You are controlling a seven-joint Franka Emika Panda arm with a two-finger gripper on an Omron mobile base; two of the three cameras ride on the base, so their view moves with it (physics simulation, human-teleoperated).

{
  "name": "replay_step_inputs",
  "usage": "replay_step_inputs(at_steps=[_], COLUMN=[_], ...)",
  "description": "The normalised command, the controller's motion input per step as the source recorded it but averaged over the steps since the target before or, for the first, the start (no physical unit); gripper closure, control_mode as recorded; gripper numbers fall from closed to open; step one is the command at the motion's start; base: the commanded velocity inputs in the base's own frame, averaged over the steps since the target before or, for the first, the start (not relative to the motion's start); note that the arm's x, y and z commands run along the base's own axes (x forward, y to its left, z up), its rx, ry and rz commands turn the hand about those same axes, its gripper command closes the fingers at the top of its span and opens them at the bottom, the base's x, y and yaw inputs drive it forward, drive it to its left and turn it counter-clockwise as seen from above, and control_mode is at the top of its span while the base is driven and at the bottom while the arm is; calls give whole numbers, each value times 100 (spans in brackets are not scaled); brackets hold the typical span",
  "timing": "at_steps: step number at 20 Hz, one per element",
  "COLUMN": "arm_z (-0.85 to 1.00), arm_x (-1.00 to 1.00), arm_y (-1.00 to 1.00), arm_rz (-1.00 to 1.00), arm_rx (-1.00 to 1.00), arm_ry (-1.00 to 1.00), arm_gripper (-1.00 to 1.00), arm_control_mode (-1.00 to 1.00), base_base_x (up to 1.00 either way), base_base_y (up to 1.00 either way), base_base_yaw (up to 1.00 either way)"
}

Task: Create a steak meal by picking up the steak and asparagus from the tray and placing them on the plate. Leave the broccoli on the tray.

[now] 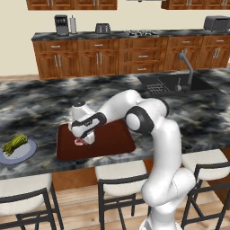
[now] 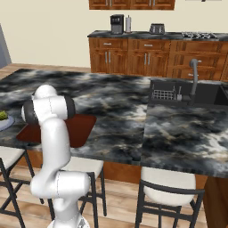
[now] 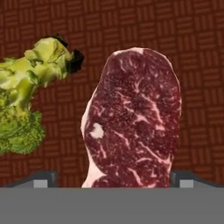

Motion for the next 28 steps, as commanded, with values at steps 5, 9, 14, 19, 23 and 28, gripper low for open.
replay_step_inputs(at_steps=[5, 9, 14, 19, 23, 28], arm_z=[-61, -63, -32, 8, 56, 89], arm_x=[22, -1, -72, -100, -83, -41], arm_y=[16, 30, -2, -19, -42, -42], arm_rz=[0, 0, 0, 0, 0, 0], arm_rx=[-1, -4, 0, 4, 7, 4], arm_ry=[0, 3, -19, -34, -22, -10], arm_gripper=[-100, 100, 100, 100, 100, 100], arm_control_mode=[-100, -100, -100, -100, -100, -100], base_base_x=[0, 0, 0, 0, 0, 0], base_base_y=[0, 0, 0, 0, 0, 0], base_base_yaw=[0, 0, 0, 0, 0, 0])
